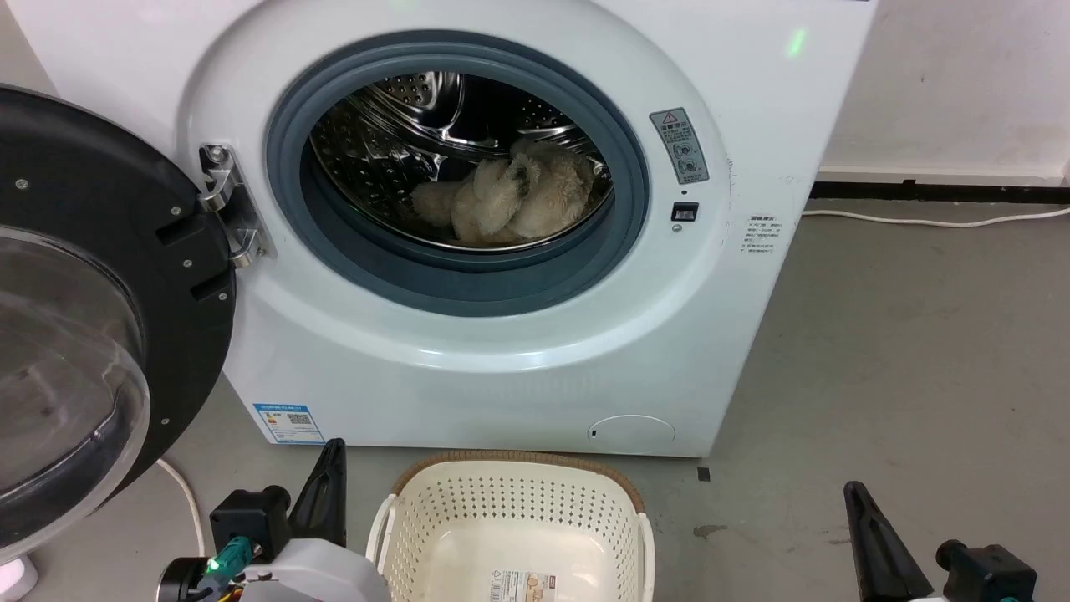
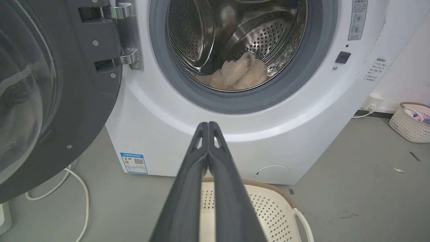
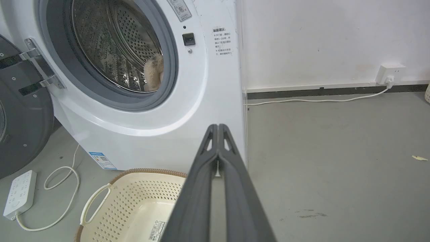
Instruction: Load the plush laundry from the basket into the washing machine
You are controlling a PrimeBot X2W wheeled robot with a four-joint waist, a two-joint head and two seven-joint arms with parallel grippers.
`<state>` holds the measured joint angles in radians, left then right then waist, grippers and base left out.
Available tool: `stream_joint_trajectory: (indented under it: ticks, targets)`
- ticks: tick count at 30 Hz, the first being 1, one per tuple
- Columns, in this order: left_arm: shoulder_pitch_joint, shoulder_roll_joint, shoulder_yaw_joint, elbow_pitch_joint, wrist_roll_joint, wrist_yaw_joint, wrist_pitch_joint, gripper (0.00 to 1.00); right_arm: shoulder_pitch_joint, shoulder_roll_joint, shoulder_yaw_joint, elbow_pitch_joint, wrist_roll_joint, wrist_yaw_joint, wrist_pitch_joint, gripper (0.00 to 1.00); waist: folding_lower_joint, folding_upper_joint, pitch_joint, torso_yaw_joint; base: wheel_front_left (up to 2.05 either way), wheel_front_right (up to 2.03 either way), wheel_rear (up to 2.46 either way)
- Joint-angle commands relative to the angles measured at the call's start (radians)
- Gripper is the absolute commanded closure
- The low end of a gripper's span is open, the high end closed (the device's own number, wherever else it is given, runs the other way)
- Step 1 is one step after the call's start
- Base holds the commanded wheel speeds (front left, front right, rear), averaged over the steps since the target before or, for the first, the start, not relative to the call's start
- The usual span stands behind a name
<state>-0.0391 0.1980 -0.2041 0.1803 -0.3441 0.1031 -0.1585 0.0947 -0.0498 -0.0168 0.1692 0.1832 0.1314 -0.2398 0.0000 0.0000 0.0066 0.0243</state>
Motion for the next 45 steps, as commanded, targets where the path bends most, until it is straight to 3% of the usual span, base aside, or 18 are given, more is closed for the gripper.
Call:
stream_joint_trajectory:
  ticks: [1, 45]
  targets:
    - [0.003, -0.005, 0.009, -0.007, 0.014, -0.002, 0.004, 1.0, -0.008, 0.0, 0.001, -0.008, -0.012, 0.0, 0.004, 1.0, 0.0, 0.0, 0.0, 0.0, 0.0, 0.0, 0.0]
    - [0.018, -0.065, 0.09, -0.08, 0.152, -0.044, 0.069, 1.0, -0.044, 0.0, 0.008, -0.075, -0.083, 0.0, 0.102, 1.0, 0.0, 0.0, -0.003, -0.01, 0.0, 0.0, 0.0]
